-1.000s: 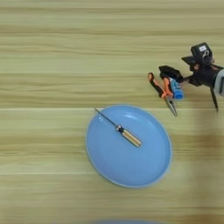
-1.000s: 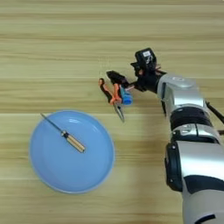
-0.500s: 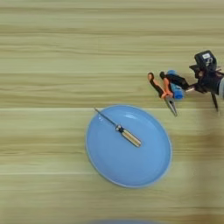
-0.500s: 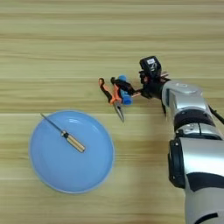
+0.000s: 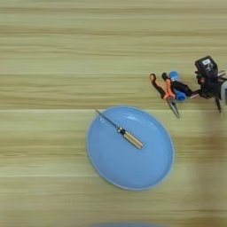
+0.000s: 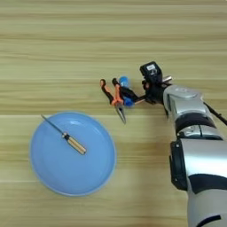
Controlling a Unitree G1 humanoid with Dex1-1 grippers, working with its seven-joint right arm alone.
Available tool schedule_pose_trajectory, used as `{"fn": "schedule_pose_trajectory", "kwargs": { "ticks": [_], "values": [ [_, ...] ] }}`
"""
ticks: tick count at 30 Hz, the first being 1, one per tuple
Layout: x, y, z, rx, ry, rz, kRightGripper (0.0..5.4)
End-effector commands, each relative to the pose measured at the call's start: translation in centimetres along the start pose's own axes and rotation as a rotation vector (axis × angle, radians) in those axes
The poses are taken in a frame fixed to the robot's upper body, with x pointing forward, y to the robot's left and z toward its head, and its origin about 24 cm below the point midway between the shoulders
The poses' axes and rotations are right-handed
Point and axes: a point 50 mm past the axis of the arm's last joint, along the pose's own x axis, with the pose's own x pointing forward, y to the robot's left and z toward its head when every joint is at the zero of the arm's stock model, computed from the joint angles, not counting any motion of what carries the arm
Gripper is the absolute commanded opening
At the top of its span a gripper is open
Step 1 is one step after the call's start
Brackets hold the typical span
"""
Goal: Move the objects on the table
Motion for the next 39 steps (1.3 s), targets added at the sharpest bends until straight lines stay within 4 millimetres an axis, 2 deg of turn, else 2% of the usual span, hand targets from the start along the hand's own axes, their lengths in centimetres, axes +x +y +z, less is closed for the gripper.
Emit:
{"fn": "schedule_pose_trajectory", "kwargs": {
  "ticks": [1,20,25,30,39],
  "values": [
    [-0.6,-1.6,4.8,-0.109,-0.124,-0.092,5.36],
    [-0.3,-1.7,4.2,-0.235,-0.057,-0.188,5.36],
    [0.0,-1.2,3.2,-0.109,-0.043,-0.132,5.36],
    [0.1,-1.0,1.2,0.007,0.013,-0.133,5.36],
    [0.1,-1.0,0.3,0.081,0.026,-0.14,4.18]
  ]
}}
